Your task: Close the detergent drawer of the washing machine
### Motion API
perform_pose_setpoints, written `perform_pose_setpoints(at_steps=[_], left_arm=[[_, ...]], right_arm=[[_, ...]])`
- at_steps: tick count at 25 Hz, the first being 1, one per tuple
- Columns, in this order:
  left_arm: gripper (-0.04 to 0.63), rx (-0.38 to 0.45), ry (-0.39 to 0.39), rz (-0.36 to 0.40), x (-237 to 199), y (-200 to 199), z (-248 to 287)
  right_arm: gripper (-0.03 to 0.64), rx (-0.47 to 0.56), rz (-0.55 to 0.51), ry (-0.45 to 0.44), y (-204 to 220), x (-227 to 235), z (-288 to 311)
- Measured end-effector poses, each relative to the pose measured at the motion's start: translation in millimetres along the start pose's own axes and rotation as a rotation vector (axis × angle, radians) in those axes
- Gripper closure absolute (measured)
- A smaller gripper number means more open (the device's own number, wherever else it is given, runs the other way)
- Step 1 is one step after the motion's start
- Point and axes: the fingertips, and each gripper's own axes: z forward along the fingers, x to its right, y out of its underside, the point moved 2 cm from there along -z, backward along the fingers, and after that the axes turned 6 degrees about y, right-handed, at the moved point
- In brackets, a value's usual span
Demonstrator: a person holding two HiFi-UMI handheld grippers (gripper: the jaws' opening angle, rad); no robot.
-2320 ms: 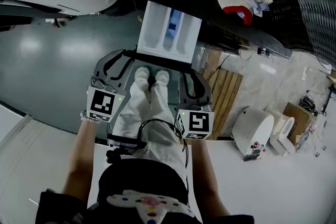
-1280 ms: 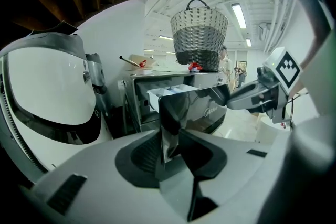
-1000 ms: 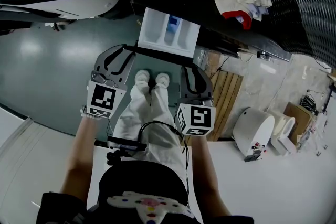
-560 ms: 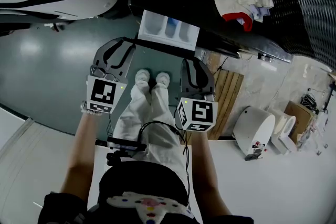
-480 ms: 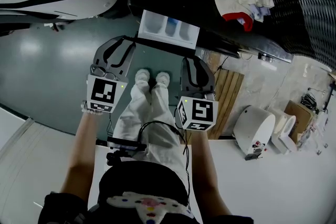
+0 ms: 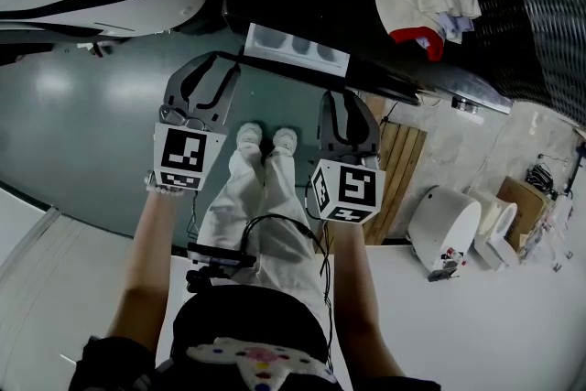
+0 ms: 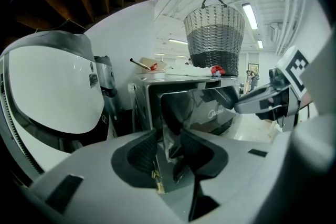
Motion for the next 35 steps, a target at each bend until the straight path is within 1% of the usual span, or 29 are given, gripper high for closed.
perform_pose_setpoints(at_steps=[3,8,14,20,27,30,35], left_arm=[[0.453,0.001,-0.014,0.003,-5,-4,5],[0.449,0.008,-0.04,-0.015,-12,-9,15],[0.449,0.03,-0.055,-0.063,-20,-13,24],[0.449,0.036,-0.066,-0.091,-24,-13,31],[0.449,0.044,-0.06,-0.075,-25,-19,34],[0.446,0.043,-0.067,-0.071,-26,-19,33],[0.446,0.035,-0.082,-0.108,-24,-12,30]], right_arm=[[0.509,0.002,0.011,0.012,-4,2,6],[0.503,0.003,0.026,0.029,-11,7,17],[0.494,0.007,0.053,0.055,-17,11,28],[0.494,0.011,0.073,0.073,-22,14,35],[0.491,0.002,0.106,0.099,-22,15,37],[0.485,-0.002,0.106,0.109,-22,16,37],[0.485,-0.003,0.116,0.086,-21,14,37]])
